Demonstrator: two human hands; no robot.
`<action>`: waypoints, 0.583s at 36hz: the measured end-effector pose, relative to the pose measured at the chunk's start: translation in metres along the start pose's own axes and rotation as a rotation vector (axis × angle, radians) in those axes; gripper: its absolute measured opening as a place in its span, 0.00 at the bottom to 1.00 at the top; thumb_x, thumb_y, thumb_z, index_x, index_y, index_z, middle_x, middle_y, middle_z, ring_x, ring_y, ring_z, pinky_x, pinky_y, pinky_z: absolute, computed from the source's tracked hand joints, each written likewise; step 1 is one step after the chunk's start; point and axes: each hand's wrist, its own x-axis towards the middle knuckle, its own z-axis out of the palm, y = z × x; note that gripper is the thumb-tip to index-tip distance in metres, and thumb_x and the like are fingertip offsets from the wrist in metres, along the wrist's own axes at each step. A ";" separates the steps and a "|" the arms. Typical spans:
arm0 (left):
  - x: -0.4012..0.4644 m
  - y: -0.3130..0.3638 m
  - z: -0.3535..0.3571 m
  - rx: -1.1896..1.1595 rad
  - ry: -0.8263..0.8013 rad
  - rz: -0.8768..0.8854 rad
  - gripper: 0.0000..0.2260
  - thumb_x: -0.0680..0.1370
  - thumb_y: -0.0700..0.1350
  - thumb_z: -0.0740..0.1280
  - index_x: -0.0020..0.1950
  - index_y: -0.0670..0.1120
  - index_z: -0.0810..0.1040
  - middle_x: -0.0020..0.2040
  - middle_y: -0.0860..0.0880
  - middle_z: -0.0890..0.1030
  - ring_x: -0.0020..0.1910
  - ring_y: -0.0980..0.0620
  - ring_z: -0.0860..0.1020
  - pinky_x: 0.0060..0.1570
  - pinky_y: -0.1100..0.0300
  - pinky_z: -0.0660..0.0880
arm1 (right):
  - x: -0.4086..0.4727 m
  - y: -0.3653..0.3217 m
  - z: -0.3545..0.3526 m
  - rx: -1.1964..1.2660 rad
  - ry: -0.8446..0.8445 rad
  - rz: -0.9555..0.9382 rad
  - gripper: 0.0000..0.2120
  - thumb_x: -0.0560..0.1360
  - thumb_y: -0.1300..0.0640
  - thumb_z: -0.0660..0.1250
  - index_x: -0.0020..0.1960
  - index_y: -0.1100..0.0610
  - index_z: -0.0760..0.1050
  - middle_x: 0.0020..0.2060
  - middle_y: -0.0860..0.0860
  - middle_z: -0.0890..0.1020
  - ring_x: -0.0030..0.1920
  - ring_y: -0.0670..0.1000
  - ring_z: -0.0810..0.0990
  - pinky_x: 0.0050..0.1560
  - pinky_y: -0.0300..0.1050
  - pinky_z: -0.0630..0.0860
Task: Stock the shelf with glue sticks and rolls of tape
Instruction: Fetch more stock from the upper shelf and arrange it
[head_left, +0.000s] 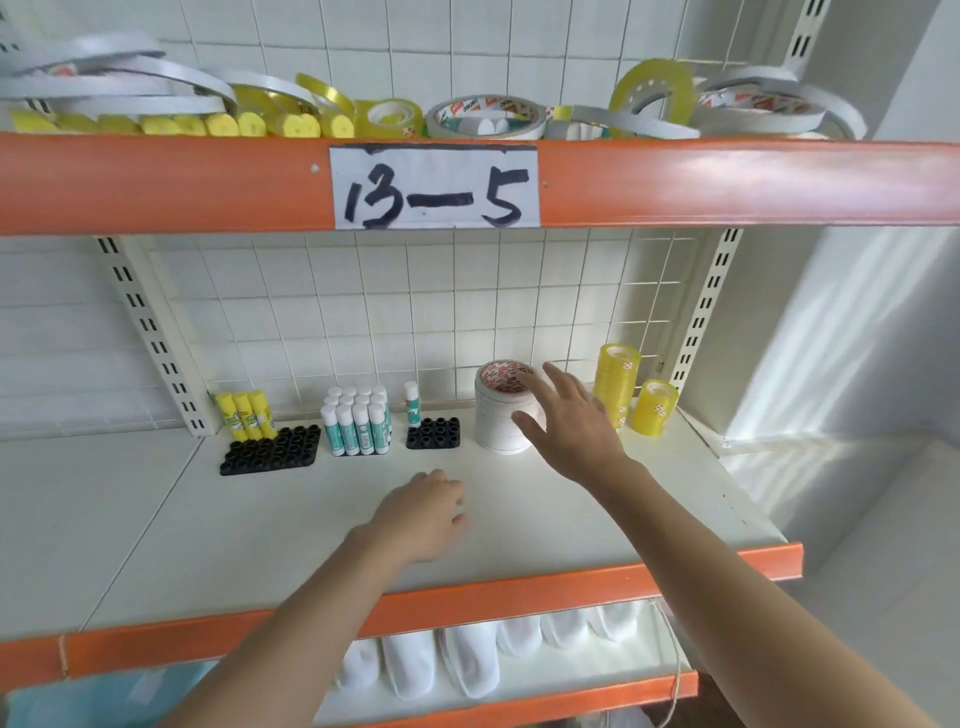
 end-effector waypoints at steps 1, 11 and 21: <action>-0.004 0.001 -0.008 0.005 0.029 0.009 0.15 0.81 0.50 0.58 0.65 0.47 0.73 0.64 0.49 0.71 0.64 0.49 0.68 0.60 0.54 0.69 | -0.003 -0.003 -0.004 -0.001 0.003 0.007 0.27 0.80 0.42 0.56 0.77 0.44 0.55 0.77 0.51 0.56 0.77 0.53 0.54 0.69 0.58 0.63; -0.065 0.002 -0.088 0.033 0.288 0.129 0.11 0.80 0.52 0.58 0.58 0.49 0.74 0.59 0.52 0.73 0.62 0.50 0.71 0.55 0.55 0.70 | -0.054 -0.056 -0.050 -0.030 0.100 0.031 0.24 0.80 0.43 0.58 0.75 0.45 0.61 0.72 0.49 0.67 0.72 0.51 0.63 0.63 0.52 0.68; -0.156 0.012 -0.174 -0.021 0.475 0.307 0.11 0.80 0.54 0.58 0.60 0.55 0.73 0.59 0.57 0.73 0.57 0.55 0.71 0.49 0.58 0.69 | -0.117 -0.136 -0.125 -0.082 0.305 -0.022 0.24 0.79 0.40 0.58 0.73 0.45 0.65 0.67 0.43 0.74 0.67 0.48 0.71 0.57 0.47 0.71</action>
